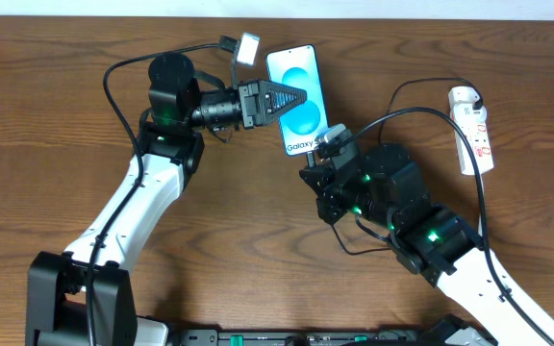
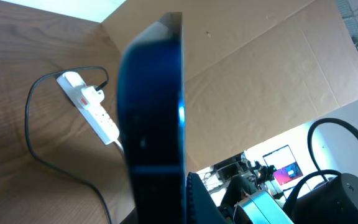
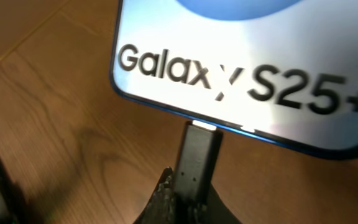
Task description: Plug charger to phone and switch on socket
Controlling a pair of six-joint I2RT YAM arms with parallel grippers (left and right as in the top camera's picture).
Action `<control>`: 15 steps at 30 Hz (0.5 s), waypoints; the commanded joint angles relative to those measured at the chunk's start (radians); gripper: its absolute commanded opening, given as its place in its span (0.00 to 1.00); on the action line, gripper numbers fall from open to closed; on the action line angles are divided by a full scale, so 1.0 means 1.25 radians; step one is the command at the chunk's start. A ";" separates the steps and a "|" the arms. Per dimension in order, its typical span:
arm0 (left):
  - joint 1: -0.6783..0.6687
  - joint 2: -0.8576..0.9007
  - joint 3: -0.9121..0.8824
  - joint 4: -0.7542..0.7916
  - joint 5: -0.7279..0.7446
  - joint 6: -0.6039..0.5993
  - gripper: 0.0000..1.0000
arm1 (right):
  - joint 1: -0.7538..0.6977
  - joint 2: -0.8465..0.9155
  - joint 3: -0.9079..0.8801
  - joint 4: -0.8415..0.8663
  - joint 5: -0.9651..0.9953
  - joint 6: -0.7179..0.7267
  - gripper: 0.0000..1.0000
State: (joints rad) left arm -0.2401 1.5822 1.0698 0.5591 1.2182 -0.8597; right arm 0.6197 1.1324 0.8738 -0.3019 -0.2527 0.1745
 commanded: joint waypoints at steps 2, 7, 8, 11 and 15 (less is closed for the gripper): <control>-0.007 -0.004 -0.001 0.006 0.046 0.010 0.07 | 0.006 -0.004 0.010 0.043 0.012 -0.012 0.01; -0.007 -0.004 -0.001 0.006 0.066 0.010 0.07 | 0.006 -0.004 0.010 0.065 0.011 -0.011 0.01; -0.007 -0.004 -0.001 0.005 0.071 0.010 0.07 | 0.006 -0.004 0.010 0.064 0.007 -0.004 0.01; -0.007 -0.004 -0.001 0.006 0.073 0.010 0.07 | 0.006 -0.005 0.010 0.091 0.002 0.041 0.01; -0.007 -0.004 -0.001 0.005 0.073 0.010 0.07 | 0.006 -0.011 0.010 0.135 -0.015 0.053 0.07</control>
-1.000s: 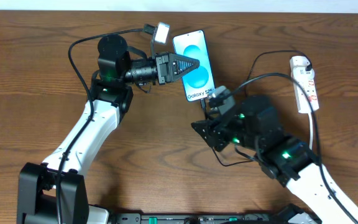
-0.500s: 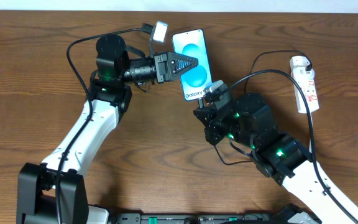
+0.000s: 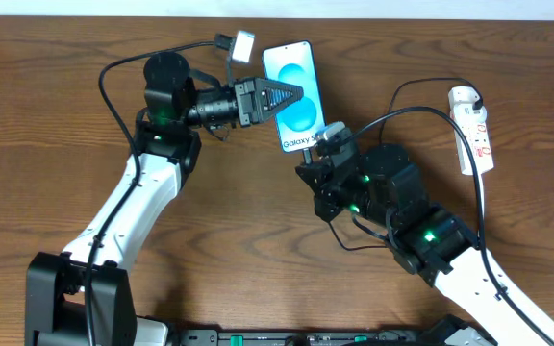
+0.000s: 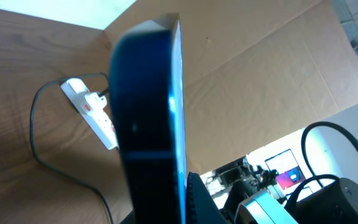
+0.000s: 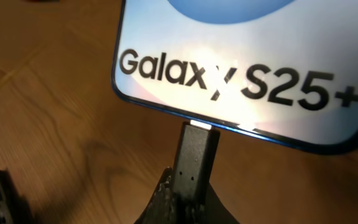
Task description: Plug charger to phone and switch on socket
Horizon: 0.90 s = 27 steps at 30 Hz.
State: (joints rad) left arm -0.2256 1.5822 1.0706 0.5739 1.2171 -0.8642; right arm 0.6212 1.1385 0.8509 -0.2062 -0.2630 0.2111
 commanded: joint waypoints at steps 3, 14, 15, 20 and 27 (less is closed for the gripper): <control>-0.018 -0.004 -0.002 -0.006 0.063 0.014 0.07 | 0.005 -0.018 0.028 0.028 -0.008 0.026 0.29; -0.018 -0.004 -0.001 -0.006 -0.160 -0.037 0.07 | -0.039 -0.189 0.028 -0.030 0.004 0.027 0.81; -0.018 -0.004 -0.001 -0.006 -0.185 -0.052 0.07 | -0.049 -0.213 0.028 -0.042 0.020 0.027 0.83; -0.035 -0.004 0.009 -0.005 -0.296 -0.100 0.08 | -0.098 -0.337 0.028 -0.113 0.133 0.028 0.89; -0.089 -0.004 0.062 -0.024 -0.387 -0.048 0.07 | -0.132 -0.489 0.028 -0.214 0.269 0.028 0.96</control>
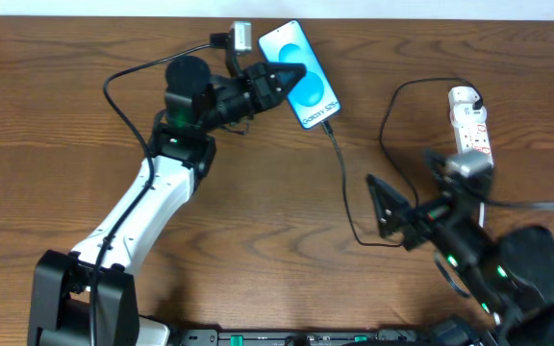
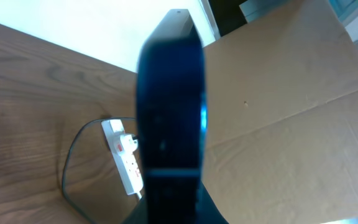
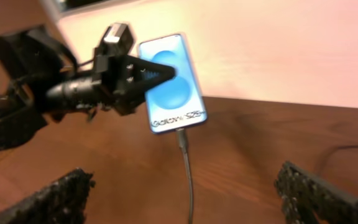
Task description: Plug charger to phone and switch on socket
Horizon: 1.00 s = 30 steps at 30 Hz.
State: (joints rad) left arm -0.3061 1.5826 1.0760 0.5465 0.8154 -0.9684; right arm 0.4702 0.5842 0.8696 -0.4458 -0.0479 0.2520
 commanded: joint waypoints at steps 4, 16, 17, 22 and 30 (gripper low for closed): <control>-0.051 0.005 0.099 -0.148 -0.088 0.119 0.07 | -0.011 -0.104 0.013 -0.058 0.161 -0.004 0.98; -0.068 0.299 0.331 -0.297 0.327 0.177 0.07 | -0.010 -0.128 0.013 -0.066 0.183 0.020 0.99; -0.068 0.326 0.334 -0.297 0.344 0.177 0.07 | -0.010 -0.128 0.013 -0.067 0.183 0.020 0.99; -0.067 0.432 0.334 -0.380 0.312 0.231 0.07 | -0.010 -0.128 0.013 -0.078 0.183 0.020 0.99; -0.069 0.444 0.334 -0.616 0.127 0.444 0.07 | -0.011 -0.128 0.013 -0.078 0.183 0.020 0.99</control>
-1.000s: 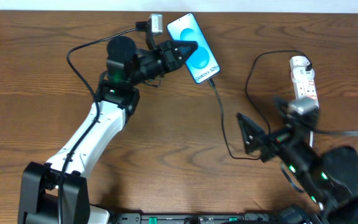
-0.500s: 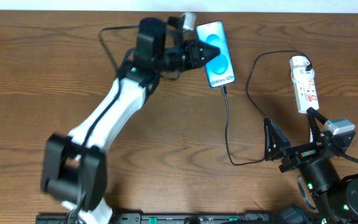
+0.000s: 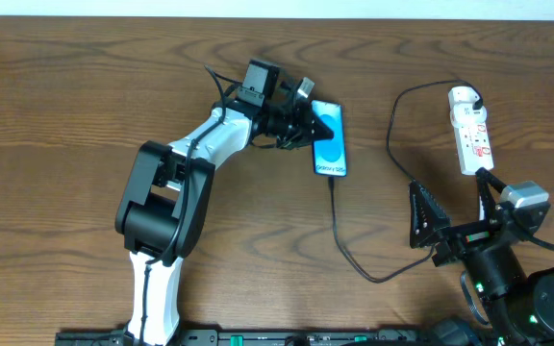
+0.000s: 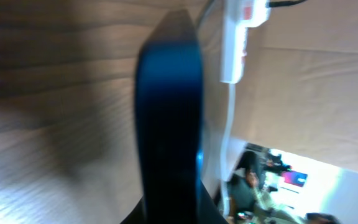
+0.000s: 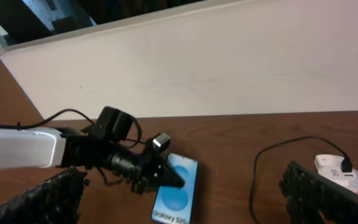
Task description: Plug charger to phone and switch on socket
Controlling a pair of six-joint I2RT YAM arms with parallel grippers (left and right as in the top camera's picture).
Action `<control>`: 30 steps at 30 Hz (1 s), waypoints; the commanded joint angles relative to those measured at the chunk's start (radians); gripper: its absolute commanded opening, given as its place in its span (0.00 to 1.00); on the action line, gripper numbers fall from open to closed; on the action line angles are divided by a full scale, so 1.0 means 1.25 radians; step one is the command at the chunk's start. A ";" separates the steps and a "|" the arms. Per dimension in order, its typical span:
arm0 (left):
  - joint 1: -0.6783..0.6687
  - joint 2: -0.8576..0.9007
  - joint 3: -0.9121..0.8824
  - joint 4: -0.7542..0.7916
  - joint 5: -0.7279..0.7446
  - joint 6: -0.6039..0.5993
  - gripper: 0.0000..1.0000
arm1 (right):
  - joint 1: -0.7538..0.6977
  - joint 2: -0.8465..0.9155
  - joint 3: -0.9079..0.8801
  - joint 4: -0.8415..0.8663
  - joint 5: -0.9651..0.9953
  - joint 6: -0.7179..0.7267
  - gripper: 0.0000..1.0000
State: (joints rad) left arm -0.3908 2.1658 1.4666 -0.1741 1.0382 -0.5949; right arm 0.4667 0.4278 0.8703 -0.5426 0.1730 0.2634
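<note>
The phone [image 3: 328, 140], its blue screen facing up, sits at the table's upper middle. My left gripper [image 3: 301, 123] is shut on it from the left, with one finger across the screen. Whether the phone rests on the wood cannot be told. In the left wrist view the phone [image 4: 168, 112] shows edge-on between the jaws. The black charger cable [image 3: 339, 221] is plugged into the phone's bottom edge. It loops round to the white power strip [image 3: 472, 130] at the right. My right gripper [image 3: 447, 187] is open and holds nothing, below the strip. The right wrist view shows the phone [image 5: 176, 199] and the strip [image 5: 337, 169].
The cable's loop [image 3: 385, 277] lies on the wood between the phone and my right arm, then climbs past [image 3: 390, 125] to the strip. A pale wall [image 5: 197, 68] stands behind the table's far edge.
My left gripper, still shut on the phone, has moved from the table's top edge to a spot lower and further right, with the screen now flatter. My right gripper stays open and has shifted slightly right.
First my right gripper was shut on the charger plug at the phone's bottom edge while my left gripper held the phone. Then the right gripper was open and back at the right, with the cable left in the phone. Now the phone is lower.
</note>
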 commanded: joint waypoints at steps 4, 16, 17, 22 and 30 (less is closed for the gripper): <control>-0.001 -0.017 0.022 -0.073 -0.052 0.229 0.07 | -0.008 -0.002 0.013 -0.001 0.007 0.011 0.99; -0.030 0.036 0.022 -0.055 -0.044 0.251 0.07 | -0.008 -0.002 0.013 -0.028 0.007 0.023 0.99; -0.030 0.036 0.022 -0.055 -0.044 0.251 0.08 | -0.008 -0.002 0.013 -0.030 0.007 0.023 0.99; -0.033 0.047 0.021 -0.055 -0.045 0.247 0.07 | -0.008 0.000 0.013 -0.030 0.007 0.023 0.99; -0.034 0.095 0.021 -0.054 -0.045 0.172 0.08 | -0.008 0.054 0.013 -0.029 0.007 0.038 0.99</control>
State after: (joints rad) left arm -0.4313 2.2520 1.4681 -0.2424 0.9638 -0.3370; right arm 0.4667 0.4606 0.8703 -0.5789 0.1734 0.2832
